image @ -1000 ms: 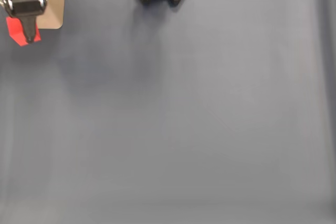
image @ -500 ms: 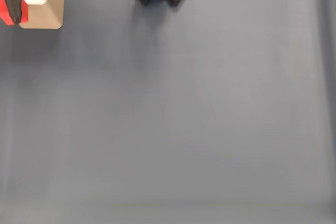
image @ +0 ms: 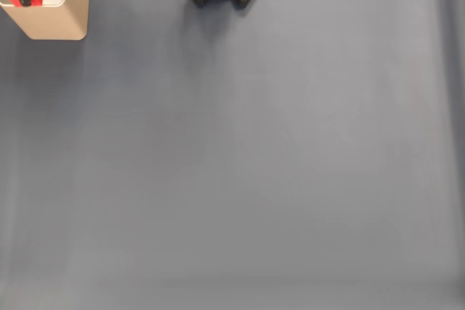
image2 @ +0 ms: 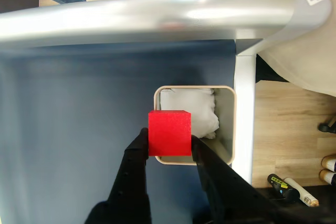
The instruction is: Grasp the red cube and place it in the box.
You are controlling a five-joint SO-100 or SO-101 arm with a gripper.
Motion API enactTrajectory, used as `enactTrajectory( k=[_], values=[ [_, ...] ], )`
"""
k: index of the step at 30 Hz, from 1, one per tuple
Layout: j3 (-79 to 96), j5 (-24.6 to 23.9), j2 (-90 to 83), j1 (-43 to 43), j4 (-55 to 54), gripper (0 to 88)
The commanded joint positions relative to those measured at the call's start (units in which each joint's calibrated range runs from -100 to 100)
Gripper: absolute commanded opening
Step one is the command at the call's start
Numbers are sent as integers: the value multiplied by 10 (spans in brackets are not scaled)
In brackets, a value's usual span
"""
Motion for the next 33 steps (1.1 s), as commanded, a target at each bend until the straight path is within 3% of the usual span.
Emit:
enactTrajectory(
  k=[1,33],
  values=[
    [1,2,-39,12,-10,0],
    [75,3,-141,43,-45,0]
  ],
)
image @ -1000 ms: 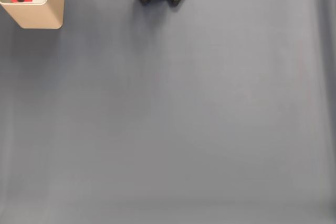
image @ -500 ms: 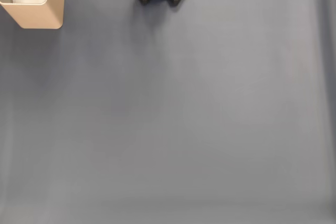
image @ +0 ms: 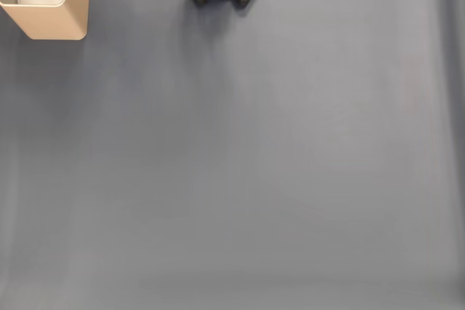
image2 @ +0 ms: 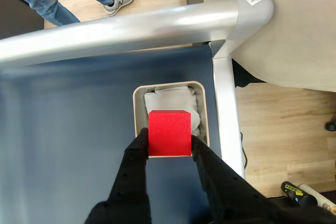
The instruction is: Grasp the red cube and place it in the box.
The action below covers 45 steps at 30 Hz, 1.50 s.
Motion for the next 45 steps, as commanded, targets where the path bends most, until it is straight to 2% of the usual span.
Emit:
enactTrajectory(
  k=[1,38,45],
  values=[
    [-20,-1,-15,-2,-18,0],
    [13,6,-19,-2,-51,0],
    [16,7,-23,-1,-51,51]
  ],
)
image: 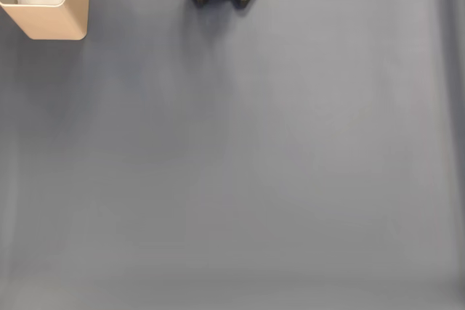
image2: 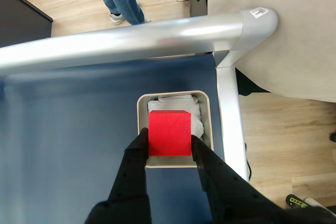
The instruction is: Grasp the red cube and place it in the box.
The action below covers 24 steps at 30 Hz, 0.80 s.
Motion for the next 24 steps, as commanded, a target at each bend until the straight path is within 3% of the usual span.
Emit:
enactTrajectory(
  k=[1,24],
  values=[
    [-7,4,-22,3,-6,65],
    [10,14,-34,16,-1,379]
  ],
)
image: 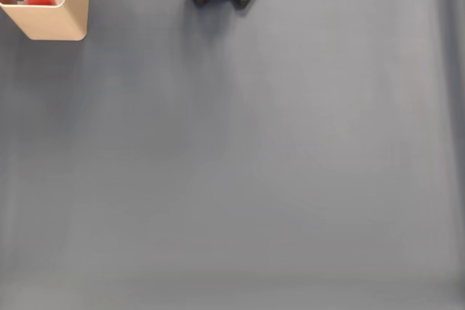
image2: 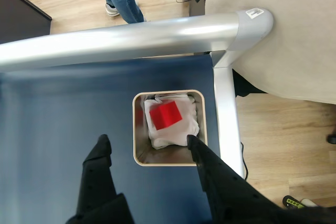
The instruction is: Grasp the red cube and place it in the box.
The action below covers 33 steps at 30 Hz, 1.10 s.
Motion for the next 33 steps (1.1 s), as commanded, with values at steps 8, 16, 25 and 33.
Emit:
enactTrajectory(
  k=[8,16,25,33],
  values=[
    [5,7,-25,8,-3,394],
    [0,3,-22,7,-5,394],
    [-12,-6,-15,2,-4,320],
    [-16,-13,-22,-5,-1,179]
  ],
)
